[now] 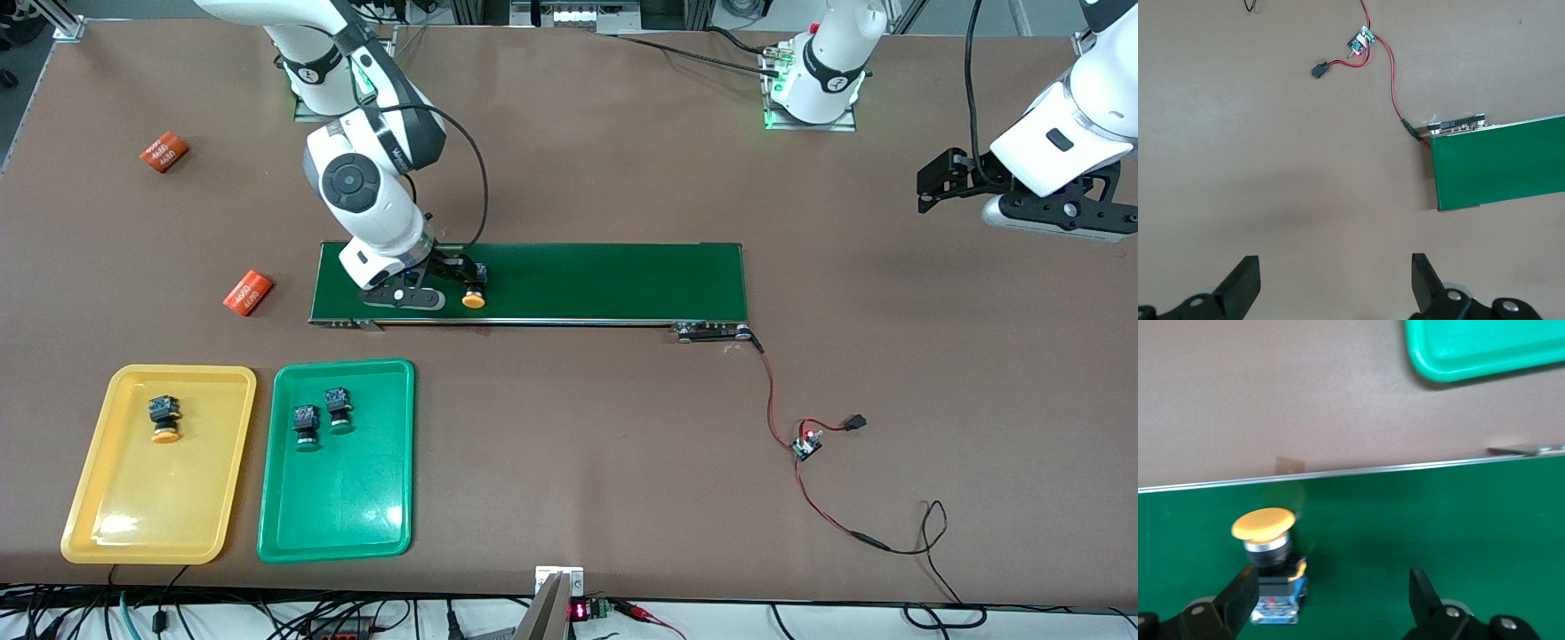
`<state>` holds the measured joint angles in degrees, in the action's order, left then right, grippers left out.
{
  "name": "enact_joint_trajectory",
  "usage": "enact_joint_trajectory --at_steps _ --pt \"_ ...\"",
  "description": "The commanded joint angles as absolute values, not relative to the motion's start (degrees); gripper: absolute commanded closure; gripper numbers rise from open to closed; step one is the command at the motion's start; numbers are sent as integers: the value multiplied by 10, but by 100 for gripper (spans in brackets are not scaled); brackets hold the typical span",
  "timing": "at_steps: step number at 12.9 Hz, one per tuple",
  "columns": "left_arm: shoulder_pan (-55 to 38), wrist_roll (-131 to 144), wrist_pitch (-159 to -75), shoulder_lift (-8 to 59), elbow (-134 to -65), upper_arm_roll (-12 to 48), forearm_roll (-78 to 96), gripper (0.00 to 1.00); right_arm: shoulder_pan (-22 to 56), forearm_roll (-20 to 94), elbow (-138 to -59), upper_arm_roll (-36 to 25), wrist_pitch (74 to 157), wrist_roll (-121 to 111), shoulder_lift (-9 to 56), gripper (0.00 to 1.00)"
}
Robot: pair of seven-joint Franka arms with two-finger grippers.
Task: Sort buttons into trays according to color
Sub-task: 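Carry the second yellow button over the yellow tray with the right gripper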
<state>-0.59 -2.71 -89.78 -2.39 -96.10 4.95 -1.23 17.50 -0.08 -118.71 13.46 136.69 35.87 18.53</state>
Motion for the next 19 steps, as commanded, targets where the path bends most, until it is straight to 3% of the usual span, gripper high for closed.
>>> enact_joint_trajectory --at_steps 1,8,10,13,14,19 --pt "-6 -9 -880 -13 -939 51 -8 0 182 2 -1191 141 1379 374 193 0" --pt "-7 -4 -879 -13 -938 57 -8 0 182 -1 -1190 142 1411 373 226 2" --pt "-7 -4 -879 -13 -938 57 -8 0 181 -4 -1190 142 1410 367 226 30" --pt "-7 -4 -880 -13 -938 57 -8 0 175 -4 -1187 141 1406 350 224 88" --pt "-7 -4 -879 -13 -938 57 -8 0 169 -4 -1179 140 1403 345 219 98" --pt "-7 -4 -879 -13 -935 59 -8 0 121 -11 -1048 106 1243 206 218 98"
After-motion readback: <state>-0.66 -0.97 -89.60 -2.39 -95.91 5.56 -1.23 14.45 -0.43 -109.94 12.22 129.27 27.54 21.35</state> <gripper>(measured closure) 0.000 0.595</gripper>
